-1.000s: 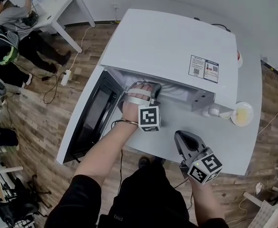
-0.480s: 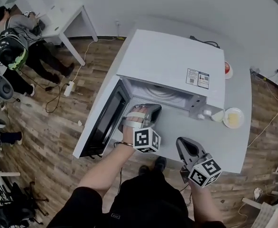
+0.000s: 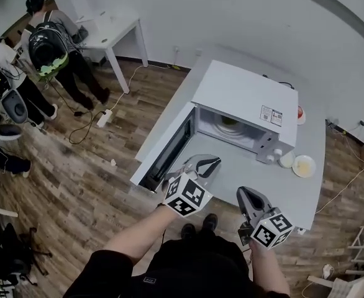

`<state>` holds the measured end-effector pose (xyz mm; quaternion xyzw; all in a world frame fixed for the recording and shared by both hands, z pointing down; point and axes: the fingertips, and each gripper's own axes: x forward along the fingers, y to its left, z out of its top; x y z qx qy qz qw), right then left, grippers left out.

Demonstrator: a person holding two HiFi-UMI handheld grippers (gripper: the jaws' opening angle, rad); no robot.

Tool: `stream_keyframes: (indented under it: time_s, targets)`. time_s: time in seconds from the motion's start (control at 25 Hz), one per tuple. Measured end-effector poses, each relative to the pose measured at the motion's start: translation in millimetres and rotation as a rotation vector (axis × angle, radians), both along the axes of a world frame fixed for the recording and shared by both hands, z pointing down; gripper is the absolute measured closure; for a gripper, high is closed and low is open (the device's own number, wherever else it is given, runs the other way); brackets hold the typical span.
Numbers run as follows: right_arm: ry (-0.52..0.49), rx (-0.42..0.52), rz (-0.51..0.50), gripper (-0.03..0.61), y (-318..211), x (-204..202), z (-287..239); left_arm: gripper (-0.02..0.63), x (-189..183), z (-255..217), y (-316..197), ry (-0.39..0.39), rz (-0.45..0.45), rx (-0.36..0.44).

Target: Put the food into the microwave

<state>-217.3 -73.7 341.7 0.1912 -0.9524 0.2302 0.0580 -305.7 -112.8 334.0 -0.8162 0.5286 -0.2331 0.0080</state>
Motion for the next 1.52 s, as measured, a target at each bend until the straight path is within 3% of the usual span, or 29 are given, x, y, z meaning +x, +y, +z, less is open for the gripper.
stream_keyframes:
  time_s: [0.16,0.48,0.68,1.04,1.52]
  targets:
    - [-0.009,0.036,-0.031,0.565,22,-1,-17,0.595,-6,-21,32,0.042,-0.031,0.016]
    - [-0.061,0.055,-0.085,0.565,43,21,-40,0.595,15,-49,86,0.323,-0.131,0.037]
    - [0.022,0.149,-0.122,0.565,47,61,-49,0.595,46,-58,104,0.410,-0.185,0.059]
    - [-0.014,0.153,0.052,0.565,11,150,-60,0.595,98,-55,105,0.395,-0.157,0.021]
    - [-0.048,0.218,0.023,0.566,17,142,-80,0.595,99,-69,95,0.408,-0.139,0.065]
